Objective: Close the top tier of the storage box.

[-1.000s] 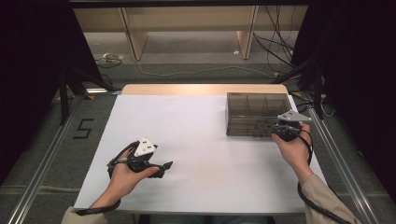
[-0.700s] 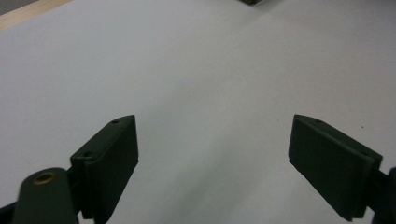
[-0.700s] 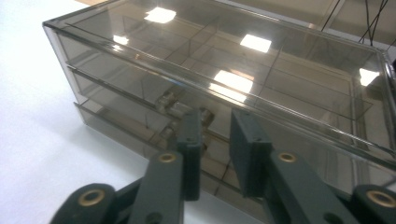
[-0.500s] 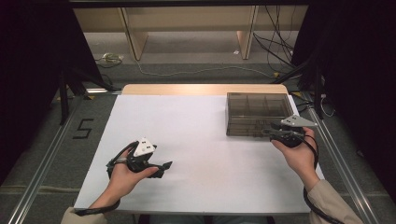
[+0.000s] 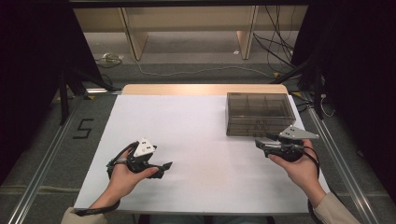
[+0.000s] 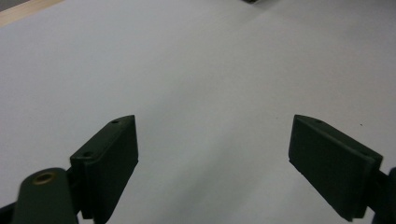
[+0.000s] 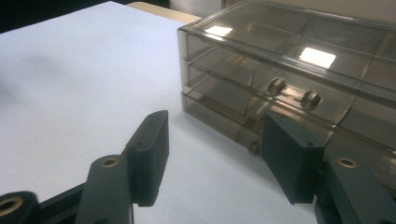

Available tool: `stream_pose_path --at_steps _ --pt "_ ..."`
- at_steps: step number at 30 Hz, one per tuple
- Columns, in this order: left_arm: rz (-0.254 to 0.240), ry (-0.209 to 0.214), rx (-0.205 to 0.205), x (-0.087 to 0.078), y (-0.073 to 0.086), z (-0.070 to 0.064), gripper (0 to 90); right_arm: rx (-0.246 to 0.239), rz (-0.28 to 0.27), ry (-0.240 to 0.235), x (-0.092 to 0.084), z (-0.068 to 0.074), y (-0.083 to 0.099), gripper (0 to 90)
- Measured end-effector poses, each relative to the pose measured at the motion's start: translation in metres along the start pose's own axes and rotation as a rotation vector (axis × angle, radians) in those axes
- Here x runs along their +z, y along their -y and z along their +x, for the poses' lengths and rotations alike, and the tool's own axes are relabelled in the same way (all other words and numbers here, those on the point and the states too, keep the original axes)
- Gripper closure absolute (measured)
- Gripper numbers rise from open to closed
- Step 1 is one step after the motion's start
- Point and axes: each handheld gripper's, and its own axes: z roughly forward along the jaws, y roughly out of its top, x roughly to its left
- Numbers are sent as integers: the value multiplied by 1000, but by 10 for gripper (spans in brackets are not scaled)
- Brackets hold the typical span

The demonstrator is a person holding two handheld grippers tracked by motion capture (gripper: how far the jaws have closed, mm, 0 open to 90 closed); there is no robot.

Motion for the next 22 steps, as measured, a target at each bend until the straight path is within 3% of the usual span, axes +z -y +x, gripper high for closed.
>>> stream_pose_path --at_steps 7,22 --pt "3 1 0 0 1 1 158 5 -3 -35 -7 8 7 377" --pt "13 1 0 2 1 1 158 -8 5 -51 -17 14 19 332"
